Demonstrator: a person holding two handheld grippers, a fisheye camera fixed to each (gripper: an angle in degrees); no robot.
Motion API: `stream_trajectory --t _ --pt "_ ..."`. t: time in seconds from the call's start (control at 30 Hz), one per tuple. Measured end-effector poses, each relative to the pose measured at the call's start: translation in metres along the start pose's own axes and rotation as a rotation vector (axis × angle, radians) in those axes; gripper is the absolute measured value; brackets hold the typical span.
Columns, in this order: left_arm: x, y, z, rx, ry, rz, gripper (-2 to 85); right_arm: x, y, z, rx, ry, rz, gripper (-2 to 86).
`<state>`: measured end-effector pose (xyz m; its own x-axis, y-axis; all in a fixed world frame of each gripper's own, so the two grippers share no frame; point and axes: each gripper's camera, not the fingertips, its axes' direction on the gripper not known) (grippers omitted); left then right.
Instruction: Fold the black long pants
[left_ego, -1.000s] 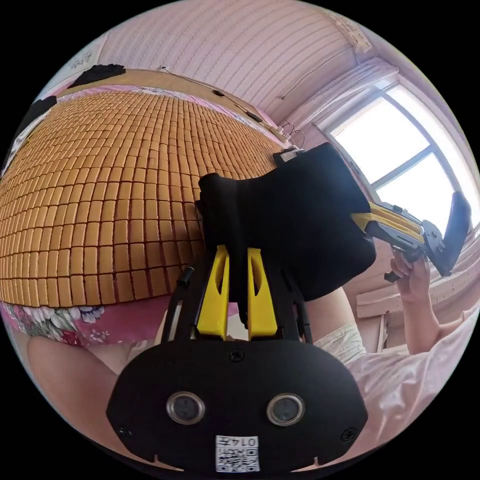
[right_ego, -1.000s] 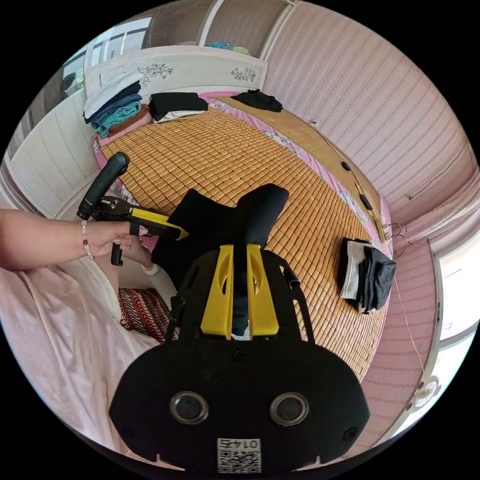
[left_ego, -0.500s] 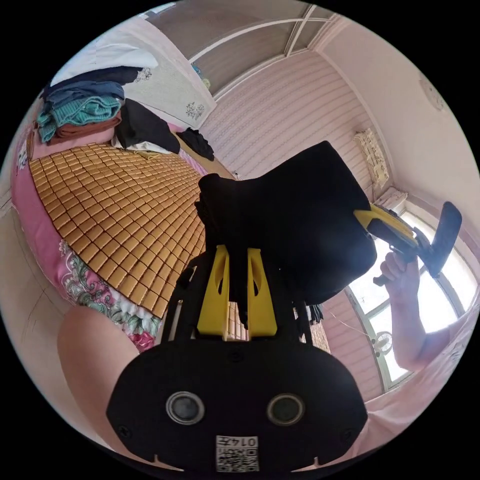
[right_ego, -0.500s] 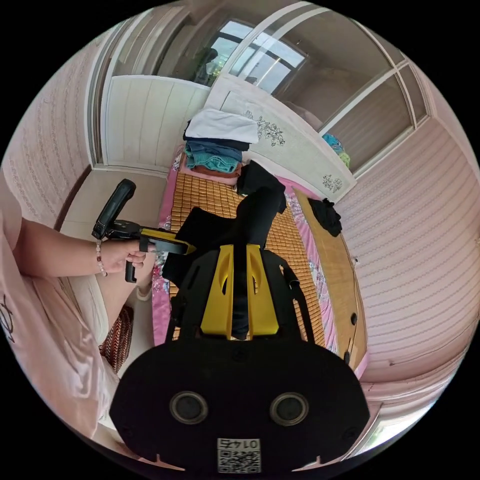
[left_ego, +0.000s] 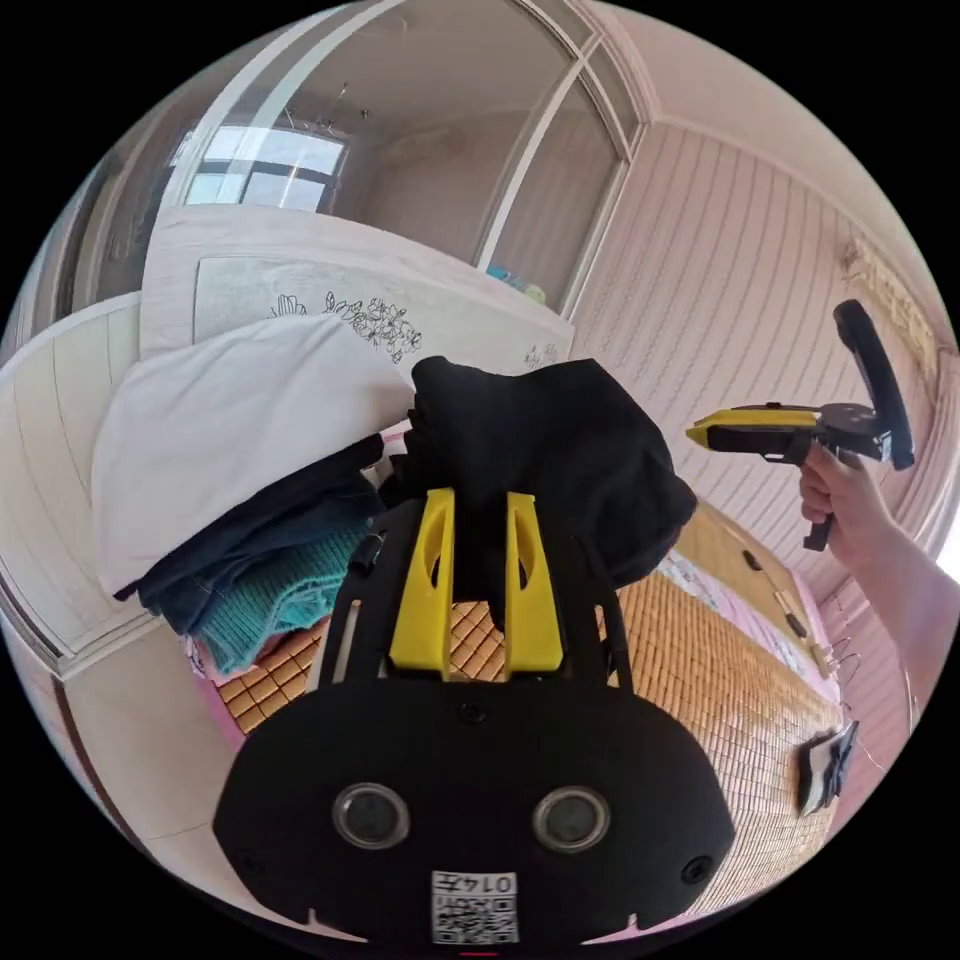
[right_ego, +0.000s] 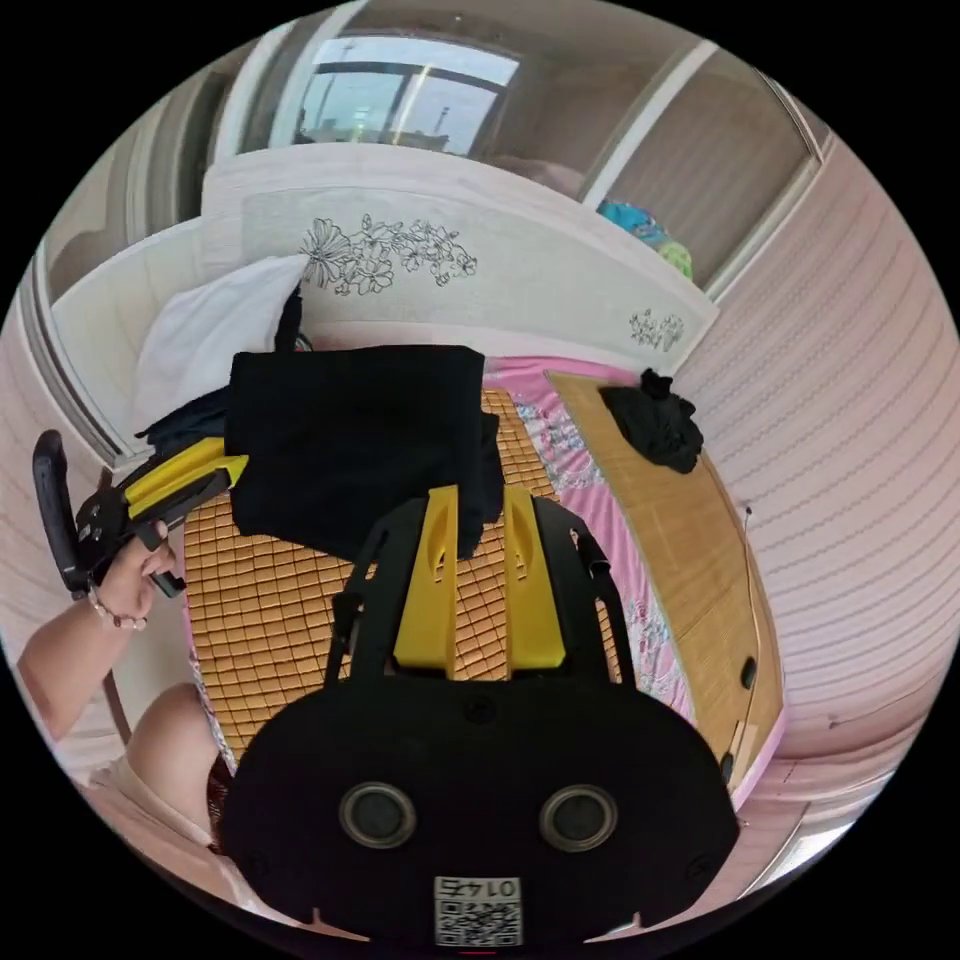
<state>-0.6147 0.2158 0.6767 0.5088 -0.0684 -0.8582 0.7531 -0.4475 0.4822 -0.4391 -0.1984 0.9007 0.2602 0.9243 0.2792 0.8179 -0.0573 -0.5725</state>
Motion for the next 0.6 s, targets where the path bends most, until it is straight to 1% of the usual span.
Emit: stream_trajectory --t 0.03,0.07,0.1,0.17,0.2,0.27,0.33,0.4,0.47,0.5,0.57,0.6 --pt "0.002 -0.003 0.011 -0.038 -0.024 0.025 6.6 0.013 -0.005 0.025 -0.068 -0.028 0.086 7.4" --pt "0.006 -0.001 0.024 -0.093 -0.034 0.05 5.9 0.018 0.001 0.042 -0.099 -0.108 0.137 7.4" --pt "0.012 0.008 0.026 -0.091 0.011 0.103 5.7 0.018 0.006 0.048 -0.099 -0.147 0.149 7.5" --pt "0.024 0.03 0.016 -0.059 0.042 0.154 5.2 0.003 0.043 0.058 -0.097 -0.214 0.109 7.3" --pt "0.033 0.046 0.007 -0.054 0.077 0.201 5.1 -0.003 0.055 0.059 -0.112 -0.22 0.085 7.3" --pt "0.049 0.071 -0.008 -0.073 0.125 0.239 5.3 -0.026 0.113 0.049 -0.164 -0.224 -0.009 7.3" --pt "0.068 0.095 -0.024 -0.106 0.181 0.275 5.3 -0.041 0.165 0.027 -0.175 -0.206 -0.039 7.3" --pt "0.104 0.125 -0.048 -0.135 0.268 0.316 6.1 -0.049 0.222 0.002 -0.19 -0.231 0.004 7.5" --pt "0.139 0.148 -0.065 -0.166 0.296 0.372 7.3 -0.052 0.298 -0.03 -0.253 -0.284 0.119 8.8" --pt "0.163 0.163 -0.076 -0.194 0.327 0.395 7.8 -0.053 0.317 -0.039 -0.266 -0.29 0.156 9.2" --pt "0.201 0.187 -0.089 -0.238 0.403 0.426 8.1 -0.052 0.395 -0.075 -0.3 -0.304 0.336 10.2" --pt "0.227 0.203 -0.098 -0.263 0.444 0.45 8.2 -0.052 0.415 -0.085 -0.302 -0.306 0.384 10.2"
